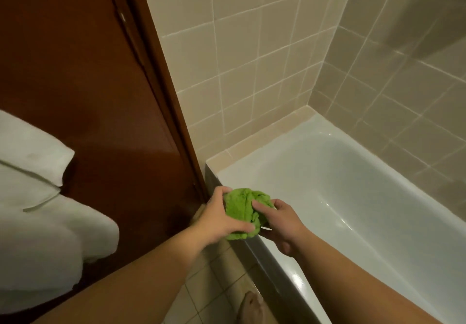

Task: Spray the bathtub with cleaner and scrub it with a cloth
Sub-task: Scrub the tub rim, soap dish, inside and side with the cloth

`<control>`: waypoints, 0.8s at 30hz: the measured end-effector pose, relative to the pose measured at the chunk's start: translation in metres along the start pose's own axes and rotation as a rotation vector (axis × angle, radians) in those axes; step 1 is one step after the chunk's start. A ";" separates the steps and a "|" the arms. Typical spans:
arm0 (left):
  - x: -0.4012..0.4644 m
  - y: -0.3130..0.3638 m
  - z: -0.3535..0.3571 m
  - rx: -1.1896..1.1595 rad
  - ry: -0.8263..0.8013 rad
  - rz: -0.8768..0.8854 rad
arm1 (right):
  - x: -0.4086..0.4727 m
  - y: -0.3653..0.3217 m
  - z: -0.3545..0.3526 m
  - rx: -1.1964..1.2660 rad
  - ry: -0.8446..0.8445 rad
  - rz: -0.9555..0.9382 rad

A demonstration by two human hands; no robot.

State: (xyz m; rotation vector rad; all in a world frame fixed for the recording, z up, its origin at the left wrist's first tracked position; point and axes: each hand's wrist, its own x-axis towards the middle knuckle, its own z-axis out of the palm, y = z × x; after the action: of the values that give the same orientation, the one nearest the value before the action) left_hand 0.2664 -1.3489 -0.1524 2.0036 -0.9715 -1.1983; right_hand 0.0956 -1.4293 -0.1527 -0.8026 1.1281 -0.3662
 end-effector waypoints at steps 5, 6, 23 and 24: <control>0.073 -0.028 -0.004 0.112 0.149 -0.020 | 0.085 0.003 0.019 0.077 -0.003 0.057; 0.089 -0.034 -0.005 0.134 0.166 -0.014 | 0.101 0.005 0.022 0.096 0.004 0.064; 0.315 -0.145 0.025 0.752 0.117 0.318 | 0.290 0.108 0.016 -1.117 0.211 -0.376; 0.317 -0.148 0.024 0.760 0.093 0.373 | 0.290 0.119 0.015 -1.190 0.204 -0.384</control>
State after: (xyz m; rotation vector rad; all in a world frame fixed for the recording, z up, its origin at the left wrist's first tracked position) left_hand 0.3891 -1.5318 -0.4249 2.2338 -1.8483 -0.5563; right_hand 0.2120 -1.5272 -0.4268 -2.0789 1.3531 -0.0475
